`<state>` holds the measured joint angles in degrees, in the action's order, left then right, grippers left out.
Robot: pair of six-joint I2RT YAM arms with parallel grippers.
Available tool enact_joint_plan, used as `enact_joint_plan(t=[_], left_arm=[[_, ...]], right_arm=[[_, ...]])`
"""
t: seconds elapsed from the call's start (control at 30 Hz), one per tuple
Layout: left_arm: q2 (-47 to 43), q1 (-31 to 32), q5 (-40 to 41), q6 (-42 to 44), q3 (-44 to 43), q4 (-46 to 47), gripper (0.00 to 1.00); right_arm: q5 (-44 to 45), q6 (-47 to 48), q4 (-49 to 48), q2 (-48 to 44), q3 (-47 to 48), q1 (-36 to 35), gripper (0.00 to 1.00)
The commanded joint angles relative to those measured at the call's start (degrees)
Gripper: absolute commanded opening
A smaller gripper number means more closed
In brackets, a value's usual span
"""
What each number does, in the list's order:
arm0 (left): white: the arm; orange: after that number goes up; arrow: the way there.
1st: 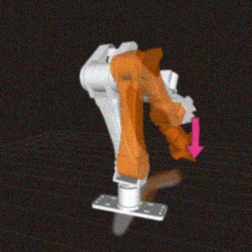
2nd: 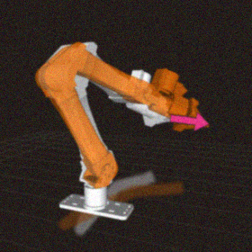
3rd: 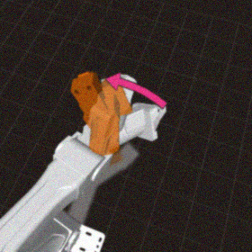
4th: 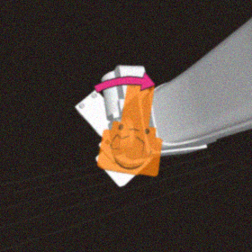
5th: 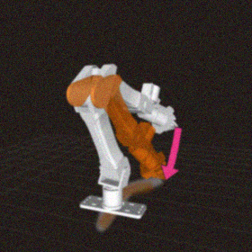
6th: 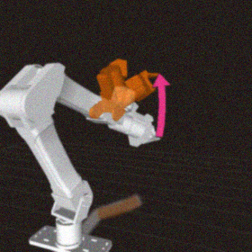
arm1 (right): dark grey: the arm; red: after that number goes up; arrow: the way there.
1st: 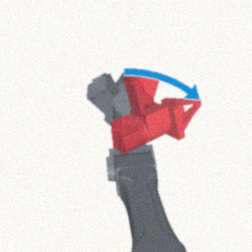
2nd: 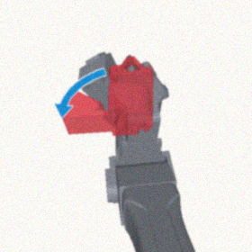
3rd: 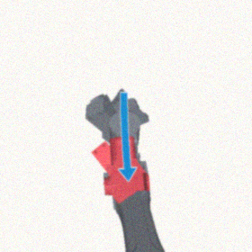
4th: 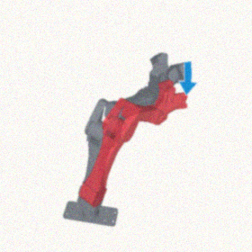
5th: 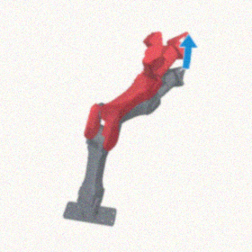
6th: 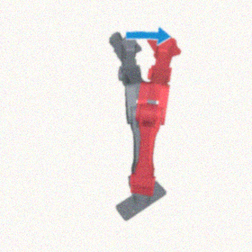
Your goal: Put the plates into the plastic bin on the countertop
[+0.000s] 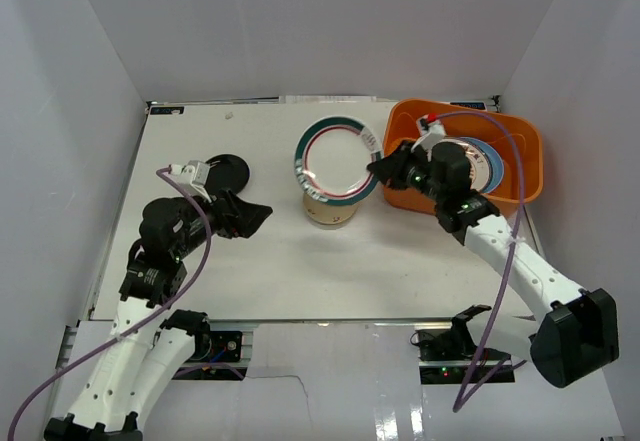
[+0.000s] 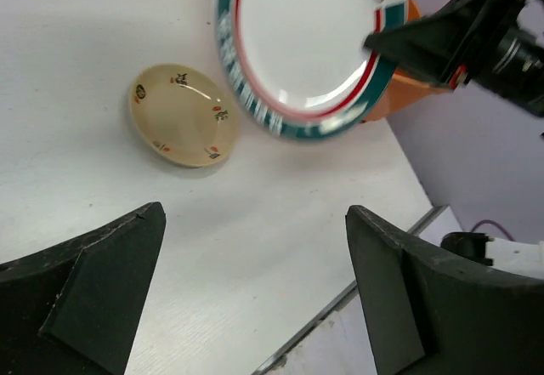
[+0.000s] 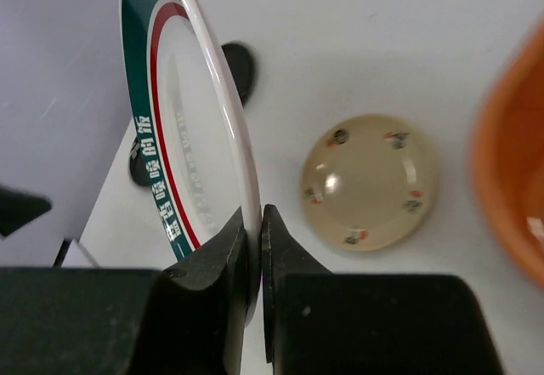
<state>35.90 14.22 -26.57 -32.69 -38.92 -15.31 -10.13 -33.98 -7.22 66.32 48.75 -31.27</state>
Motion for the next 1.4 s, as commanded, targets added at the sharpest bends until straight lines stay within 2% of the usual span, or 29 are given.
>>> enact_joint_plan(t=[0.0, 0.07, 0.17, 0.27, 0.47, 0.8, 1.0, 1.03, 1.1, 1.2, 1.27, 1.3, 1.37], left_arm=[[-3.3, 1.4, 5.3, 9.4, -0.3, -8.2, 0.98], [-5.1, 1.9, 7.3, 9.9, 1.3, -8.6, 0.98], [-6.8, 2.2, 9.3, 9.8, 4.9, -7.6, 0.98], [-7.9, 2.4, 9.3, 10.4, 4.6, -7.4, 0.98], [-6.5, 2.9, 8.9, 10.6, 4.8, -7.5, 0.98], [-6.0, 3.0, 9.0, 10.4, 5.2, -7.3, 0.98], [-5.1, 3.0, 9.3, 10.2, 5.2, -7.4, 0.98], [-4.8, 3.0, 9.3, 10.1, 5.3, -7.5, 0.98], [-3.3, 3.0, 9.3, 9.6, 5.3, -7.3, 0.98], [0.9, 3.1, 6.4, 5.9, 5.2, -7.1, 0.98], [3.2, 3.1, 3.5, 1.7, 6.4, -3.6, 0.98], [5.3, 3.0, 2.8, 0.4, 6.9, -0.9, 0.98], [7.2, 3.1, 3.3, -2.8, 8.0, 1.7, 0.98]], right_arm=[[2.9, 0.5, -0.1, -4.8, 5.6, 12.0, 0.08], [3.3, 0.4, 0.7, -5.9, 5.7, 19.7, 0.08], [6.2, 1.7, 3.4, -5.0, 5.5, 26.8, 0.08], [5.4, 2.2, 4.1, -3.7, 3.9, 33.3, 0.08], [8.8, 2.9, 4.1, -0.6, 2.3, 37.9, 0.08], [11.9, 5.1, 4.0, 5.4, -0.7, 38.9, 0.09], [16.2, 5.5, 4.1, 6.2, -2.4, 38.9, 0.3], [16.9, 5.7, 4.1, 6.1, -2.7, 38.9, 0.38], [18.3, 6.1, 4.2, 5.7, -2.9, 38.9, 0.45], [20.1, 6.7, 4.8, 4.0, -3.1, 38.9, 0.64], [20.2, 7.0, 5.2, 1.4, -3.3, 38.8, 0.77], [20.2, 6.9, 5.1, -0.6, -3.5, 38.8, 0.87], [18.9, 7.3, 5.2, -2.9, -3.3, 38.8, 0.94]])
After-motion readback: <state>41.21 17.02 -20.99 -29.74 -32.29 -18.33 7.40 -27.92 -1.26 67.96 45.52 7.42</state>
